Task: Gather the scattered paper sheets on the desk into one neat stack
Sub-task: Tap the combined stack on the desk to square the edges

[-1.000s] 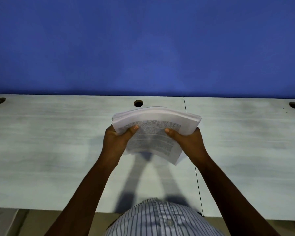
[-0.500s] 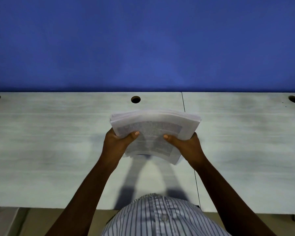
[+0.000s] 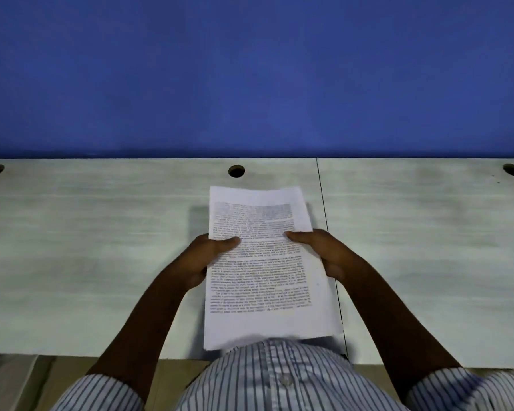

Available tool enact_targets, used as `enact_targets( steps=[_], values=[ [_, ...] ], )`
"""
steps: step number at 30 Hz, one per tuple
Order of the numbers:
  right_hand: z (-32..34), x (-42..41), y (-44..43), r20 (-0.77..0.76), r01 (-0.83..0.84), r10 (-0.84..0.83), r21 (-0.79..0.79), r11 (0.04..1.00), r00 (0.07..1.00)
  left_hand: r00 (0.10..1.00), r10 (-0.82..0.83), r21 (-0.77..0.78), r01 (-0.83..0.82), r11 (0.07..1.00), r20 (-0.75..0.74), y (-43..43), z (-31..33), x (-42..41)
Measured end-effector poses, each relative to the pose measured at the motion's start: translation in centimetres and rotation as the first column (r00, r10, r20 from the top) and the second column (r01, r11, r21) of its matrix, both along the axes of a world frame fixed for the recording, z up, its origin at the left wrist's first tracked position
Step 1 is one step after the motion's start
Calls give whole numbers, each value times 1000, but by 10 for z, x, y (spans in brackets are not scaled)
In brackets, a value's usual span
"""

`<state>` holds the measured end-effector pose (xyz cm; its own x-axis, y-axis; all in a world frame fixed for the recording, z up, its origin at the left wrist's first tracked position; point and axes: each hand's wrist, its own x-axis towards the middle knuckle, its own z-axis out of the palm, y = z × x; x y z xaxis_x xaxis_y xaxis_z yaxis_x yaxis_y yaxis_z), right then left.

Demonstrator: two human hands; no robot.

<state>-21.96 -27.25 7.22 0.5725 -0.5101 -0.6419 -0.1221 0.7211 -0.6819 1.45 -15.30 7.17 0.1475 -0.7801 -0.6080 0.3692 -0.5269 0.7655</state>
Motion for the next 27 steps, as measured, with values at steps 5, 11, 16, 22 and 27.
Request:
enact_targets(
  steps=[5, 11, 16, 22, 27],
  values=[
    [-15, -23, 19, 315, 85, -172, 272, 959, 933, 921, 304, 92, -290, 953, -244, 13, -21, 1],
    [-29, -1, 62, 361, 233, -398, 422, 876, 843, 782, 563, 58, -570, 820, -267, 14, -35, -19],
    [-36, 5, 52, 170, 273, -308, 202, 941, 936, 799, 552, 76, -552, 831, -239, 28, -43, -33],
    [-35, -17, 33, 198, 194, -188, -11, 981, 962, 784, 476, -49, -536, 843, -398, 48, -24, -12],
    [-22, -54, 19, 158, 117, -112, -24, 993, 981, 756, 299, -84, -422, 903, -583, 68, -1, 50]
  ],
)
